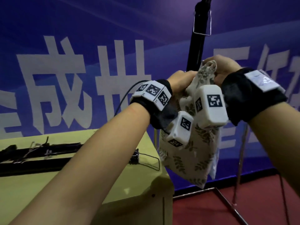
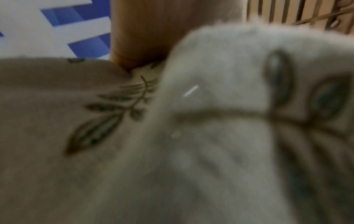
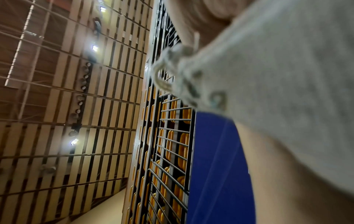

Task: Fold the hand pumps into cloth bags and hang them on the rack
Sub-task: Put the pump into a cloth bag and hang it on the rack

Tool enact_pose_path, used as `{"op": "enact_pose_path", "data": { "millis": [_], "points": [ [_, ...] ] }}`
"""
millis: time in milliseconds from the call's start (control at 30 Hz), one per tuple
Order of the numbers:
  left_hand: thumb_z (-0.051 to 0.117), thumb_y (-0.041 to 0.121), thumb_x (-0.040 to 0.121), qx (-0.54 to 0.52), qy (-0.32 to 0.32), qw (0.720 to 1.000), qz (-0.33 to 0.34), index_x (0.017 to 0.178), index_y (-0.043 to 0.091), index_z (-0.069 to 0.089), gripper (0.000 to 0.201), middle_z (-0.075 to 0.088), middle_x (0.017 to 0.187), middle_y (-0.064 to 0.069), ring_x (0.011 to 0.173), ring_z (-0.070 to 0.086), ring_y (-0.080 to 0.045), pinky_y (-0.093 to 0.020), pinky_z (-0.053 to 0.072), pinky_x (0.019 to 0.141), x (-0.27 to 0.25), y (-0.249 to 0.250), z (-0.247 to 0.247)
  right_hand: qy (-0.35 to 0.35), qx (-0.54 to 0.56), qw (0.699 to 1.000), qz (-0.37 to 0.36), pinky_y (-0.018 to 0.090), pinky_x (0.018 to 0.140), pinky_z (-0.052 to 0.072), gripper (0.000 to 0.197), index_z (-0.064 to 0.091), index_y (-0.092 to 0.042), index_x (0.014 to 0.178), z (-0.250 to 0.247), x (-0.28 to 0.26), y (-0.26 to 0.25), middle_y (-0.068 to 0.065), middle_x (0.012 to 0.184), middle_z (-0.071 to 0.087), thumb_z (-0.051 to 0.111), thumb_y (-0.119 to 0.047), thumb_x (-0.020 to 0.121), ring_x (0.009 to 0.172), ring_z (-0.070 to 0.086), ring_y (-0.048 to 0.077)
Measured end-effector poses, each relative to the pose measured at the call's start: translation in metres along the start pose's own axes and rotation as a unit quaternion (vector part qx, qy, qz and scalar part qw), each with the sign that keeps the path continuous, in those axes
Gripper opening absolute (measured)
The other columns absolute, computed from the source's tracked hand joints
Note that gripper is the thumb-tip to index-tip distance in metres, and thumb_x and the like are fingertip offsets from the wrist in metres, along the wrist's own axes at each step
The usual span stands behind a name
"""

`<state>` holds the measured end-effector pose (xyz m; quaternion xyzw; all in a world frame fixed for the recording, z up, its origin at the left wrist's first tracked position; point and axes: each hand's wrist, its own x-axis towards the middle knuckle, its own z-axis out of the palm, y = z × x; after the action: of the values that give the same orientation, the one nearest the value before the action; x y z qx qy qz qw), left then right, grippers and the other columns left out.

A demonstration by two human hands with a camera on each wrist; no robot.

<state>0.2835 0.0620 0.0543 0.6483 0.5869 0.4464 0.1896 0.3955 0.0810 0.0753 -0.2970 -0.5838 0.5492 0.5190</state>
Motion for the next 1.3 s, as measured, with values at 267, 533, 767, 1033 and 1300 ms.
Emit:
{"op": "enact_pose_path", "data": {
  "millis": [267, 533, 767, 1033, 1300],
  "points": [
    [0.061, 0.022, 0.079, -0.096, -0.084, 0.992, 0.019, 0.082, 0.003, 0.058, 0.018, 0.056, 0.072, -0.007, 0.069, 0.049, -0.019, -0.029, 0.039, 0.073, 0.020, -0.009, 0.066, 0.127, -0.034, 0.991, -0.004, 0.018, 0.044, 0.045, 0.016, 0.050, -0.014, 0.072, -0.056, 0.016, 0.024, 0.003, 0.069, 0.051, 0.051, -0.016, 0.088, 0.051, 0.054, 0.014],
    [0.061, 0.011, 0.087, -0.029, -0.159, 0.986, 0.024, 0.138, 0.008, 0.038, 0.057, 0.057, 0.124, -0.012, 0.092, 0.057, -0.012, -0.017, 0.047, 0.069, 0.020, -0.073, 0.106, 0.166, -0.246, 0.955, -0.025, 0.027, 0.057, 0.045, 0.014, 0.062, -0.014, 0.065, -0.081, 0.030, 0.089, 0.004, 0.066, 0.062, 0.072, -0.019, 0.073, 0.058, 0.057, 0.016],
    [0.045, -0.005, 0.092, -0.026, -0.150, 0.988, -0.032, 0.130, 0.007, 0.043, 0.039, 0.048, 0.092, -0.002, 0.051, 0.036, -0.014, -0.018, 0.029, 0.039, 0.025, -0.133, 0.106, 0.233, -0.266, 0.935, 0.009, 0.025, 0.053, 0.044, 0.024, 0.066, -0.011, 0.085, -0.101, 0.046, 0.148, 0.001, 0.069, 0.062, 0.074, -0.030, 0.074, 0.063, 0.059, 0.016],
    [0.042, -0.008, 0.088, -0.026, -0.010, 0.996, -0.083, 0.093, -0.017, 0.057, 0.018, 0.051, 0.072, -0.028, 0.097, 0.044, -0.039, -0.021, 0.030, 0.045, 0.034, -0.169, 0.118, 0.219, -0.328, 0.919, -0.011, 0.027, 0.063, 0.052, 0.017, 0.068, -0.011, 0.079, -0.096, 0.049, 0.178, 0.006, 0.081, 0.069, 0.075, -0.025, 0.071, 0.073, 0.065, 0.017],
    [0.049, 0.003, 0.086, -0.129, 0.018, 0.980, -0.152, 0.057, 0.013, 0.049, 0.031, 0.049, 0.060, -0.005, 0.058, 0.046, -0.021, -0.028, 0.034, 0.058, 0.033, -0.193, 0.118, 0.144, -0.439, 0.887, 0.012, 0.033, 0.072, 0.057, 0.022, 0.067, -0.008, 0.084, -0.092, 0.040, 0.214, 0.008, 0.083, 0.069, 0.076, -0.025, 0.074, 0.074, 0.065, 0.019]
  ]
}}
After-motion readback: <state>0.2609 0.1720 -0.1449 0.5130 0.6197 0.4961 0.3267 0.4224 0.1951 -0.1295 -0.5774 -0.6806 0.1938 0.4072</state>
